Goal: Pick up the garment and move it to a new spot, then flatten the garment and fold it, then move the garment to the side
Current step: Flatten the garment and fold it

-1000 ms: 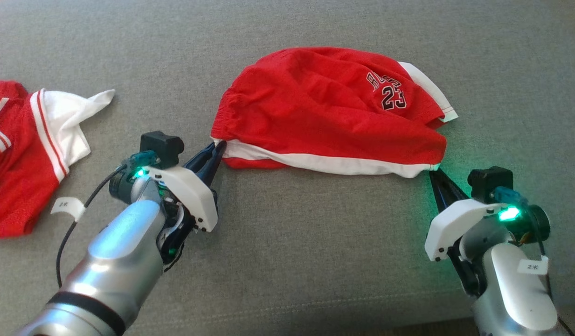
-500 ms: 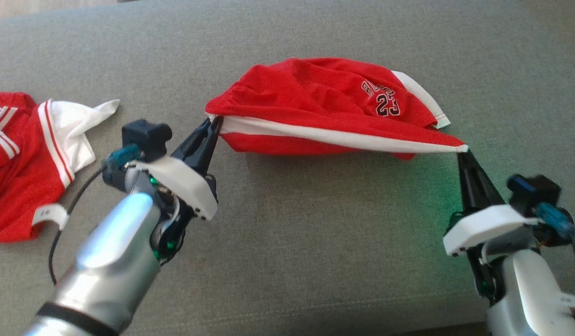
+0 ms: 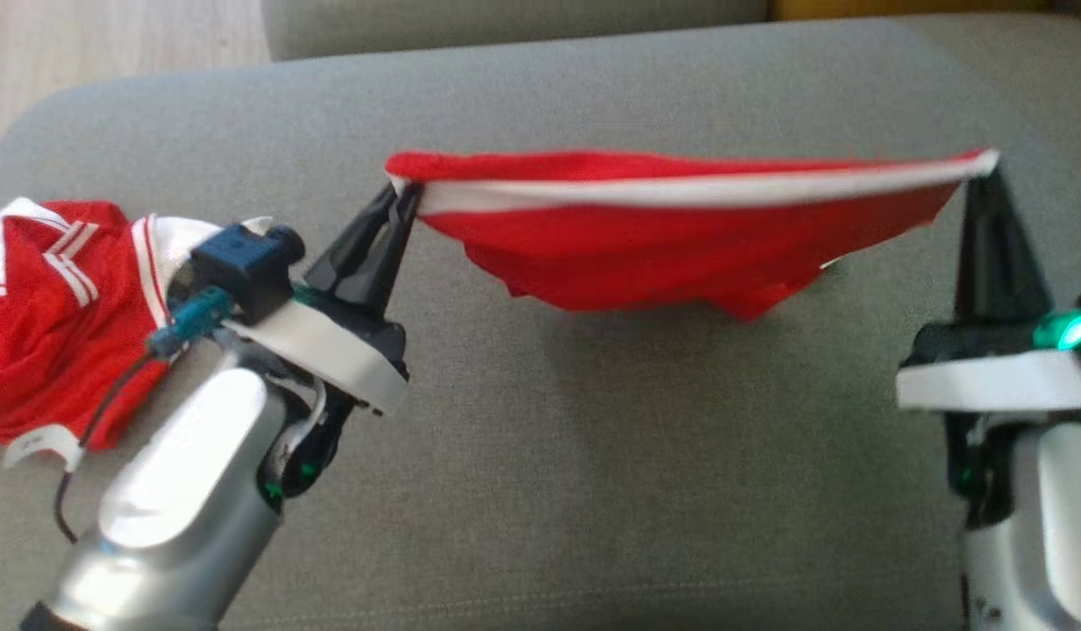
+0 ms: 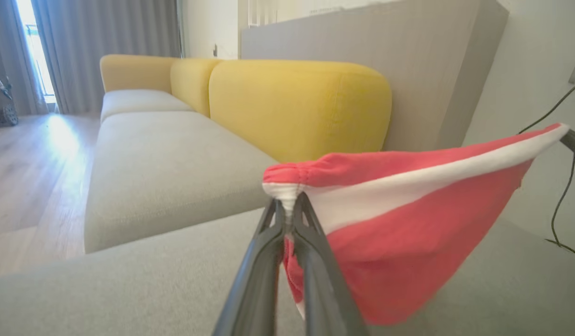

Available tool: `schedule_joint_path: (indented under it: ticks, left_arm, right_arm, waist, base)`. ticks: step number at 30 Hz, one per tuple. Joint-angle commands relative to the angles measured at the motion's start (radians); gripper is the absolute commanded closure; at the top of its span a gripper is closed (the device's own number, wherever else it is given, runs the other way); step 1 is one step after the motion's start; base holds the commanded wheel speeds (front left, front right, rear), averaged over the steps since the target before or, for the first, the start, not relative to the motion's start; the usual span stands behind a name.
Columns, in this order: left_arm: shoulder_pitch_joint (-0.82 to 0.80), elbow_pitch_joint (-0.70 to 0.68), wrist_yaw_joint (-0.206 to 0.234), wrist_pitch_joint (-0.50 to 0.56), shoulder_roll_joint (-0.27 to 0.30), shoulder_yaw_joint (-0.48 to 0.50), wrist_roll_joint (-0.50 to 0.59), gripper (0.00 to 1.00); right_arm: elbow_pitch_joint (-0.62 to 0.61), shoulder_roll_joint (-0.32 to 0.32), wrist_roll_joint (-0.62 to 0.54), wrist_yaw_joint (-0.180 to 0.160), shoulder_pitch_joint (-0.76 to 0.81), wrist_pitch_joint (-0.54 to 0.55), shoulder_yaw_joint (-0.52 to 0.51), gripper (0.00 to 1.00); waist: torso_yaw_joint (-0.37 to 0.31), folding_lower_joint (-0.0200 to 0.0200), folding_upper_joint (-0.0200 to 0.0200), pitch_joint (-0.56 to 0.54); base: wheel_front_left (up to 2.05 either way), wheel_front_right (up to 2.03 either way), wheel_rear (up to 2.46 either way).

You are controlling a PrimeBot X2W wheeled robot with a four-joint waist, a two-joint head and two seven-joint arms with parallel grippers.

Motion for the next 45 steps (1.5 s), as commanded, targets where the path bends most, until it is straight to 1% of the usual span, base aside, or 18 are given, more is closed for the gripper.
schedule_joint_path:
  ticks: [1, 3, 6, 12, 15, 20, 23, 27, 31, 34, 36, 40, 45]
  left_arm:
    - [-0.063, -0.070, 0.014, 0.013, 0.048, 0.063, 0.009, 1.00]
    - [-0.102, -0.134, 0.029, 0.039, 0.066, 0.083, 0.011, 1.00]
    - [-0.150, -0.186, 0.042, 0.069, 0.082, 0.101, 0.016, 1.00]
    - [-0.223, -0.247, 0.057, 0.130, 0.098, 0.130, 0.003, 1.00]
    - [-0.250, -0.254, 0.051, 0.150, 0.100, 0.136, -0.009, 1.00]
    - [-0.299, -0.232, 0.030, 0.165, 0.095, 0.143, -0.028, 1.00]
    - [-0.363, -0.175, 0.006, 0.164, 0.076, 0.153, -0.045, 1.00]
    - [-0.498, -0.044, -0.038, 0.140, 0.038, 0.158, -0.043, 1.00]
    - [-0.667, 0.133, -0.073, 0.062, -0.018, 0.165, -0.016, 1.00]
    - [-0.787, 0.266, -0.092, 0.009, -0.060, 0.166, 0.018, 1.00]
    - [-0.846, 0.348, -0.098, -0.008, -0.087, 0.172, 0.039, 1.00]
    - [-0.885, 0.484, -0.107, -0.016, -0.138, 0.205, 0.056, 1.00]
    - [-0.785, 0.640, -0.126, -0.016, -0.205, 0.230, 0.062, 1.00]
  right_arm:
    - [-0.075, -0.004, -0.013, 0.003, -0.073, -0.003, 0.012, 1.00]
    - [-0.132, -0.006, -0.024, 0.003, -0.120, 0.013, 0.003, 1.00]
    - [-0.178, -0.019, -0.023, 0.003, -0.176, 0.034, -0.004, 1.00]
    - [-0.208, -0.054, 0.000, 0.003, -0.264, 0.083, -0.016, 1.00]
    - [-0.192, -0.068, 0.014, 0.003, -0.301, 0.097, -0.019, 1.00]
    - [-0.147, -0.089, 0.036, 0.003, -0.379, 0.108, -0.006, 1.00]
    - [-0.086, -0.109, 0.055, 0.003, -0.484, 0.110, 0.018, 1.00]
    - [0.054, -0.126, 0.090, 0.003, -0.675, 0.102, 0.036, 1.00]
    - [0.240, -0.133, 0.091, 0.003, -0.887, 0.061, 0.059, 1.00]
    - [0.395, -0.113, 0.077, 0.003, -1.030, -0.002, 0.069, 1.00]
    - [0.502, -0.092, 0.051, 0.003, -1.106, -0.044, 0.070, 1.00]
    - [0.719, -0.041, 0.002, 0.003, -1.179, -0.077, 0.075, 1.00]
    - [1.001, -0.010, -0.034, 0.003, -1.146, -0.075, 0.063, 1.00]
  waist:
    - [0.013, 0.0000, 0.0000, -0.027]
    - [0.025, 0.0000, 0.0000, -0.051]
    - [0.035, 0.0000, 0.0000, -0.072]
    - [0.051, 0.0000, 0.0000, -0.102]
    - [0.059, 0.0000, 0.0000, -0.093]
    - [0.064, 0.0000, 0.0000, -0.051]
    - [0.066, 0.0000, 0.0000, -0.005]
    - [0.071, 0.0000, 0.0000, 0.066]
    - [0.076, 0.0000, 0.0000, 0.116]
    - [0.069, 0.0000, 0.0000, 0.137]
    - [0.064, 0.0000, 0.0000, 0.152]
    - [0.050, 0.0000, 0.0000, 0.194]
    - [0.051, 0.0000, 0.0000, 0.226]
  base:
    - [0.00, 0.00, 0.00]
    - [0.00, 0.00, 0.00]
    - [0.00, 0.00, 0.00]
    - [0.00, 0.00, 0.00]
    - [0.00, 0.00, 0.00]
    - [0.00, 0.00, 0.00]
    - [0.00, 0.00, 0.00]
    - [0.00, 0.00, 0.00]
    - [0.00, 0.00, 0.00]
    - [0.00, 0.00, 0.00]
    - [0.00, 0.00, 0.00]
    - [0.00, 0.00, 0.00]
    - [0.00, 0.00, 0.00]
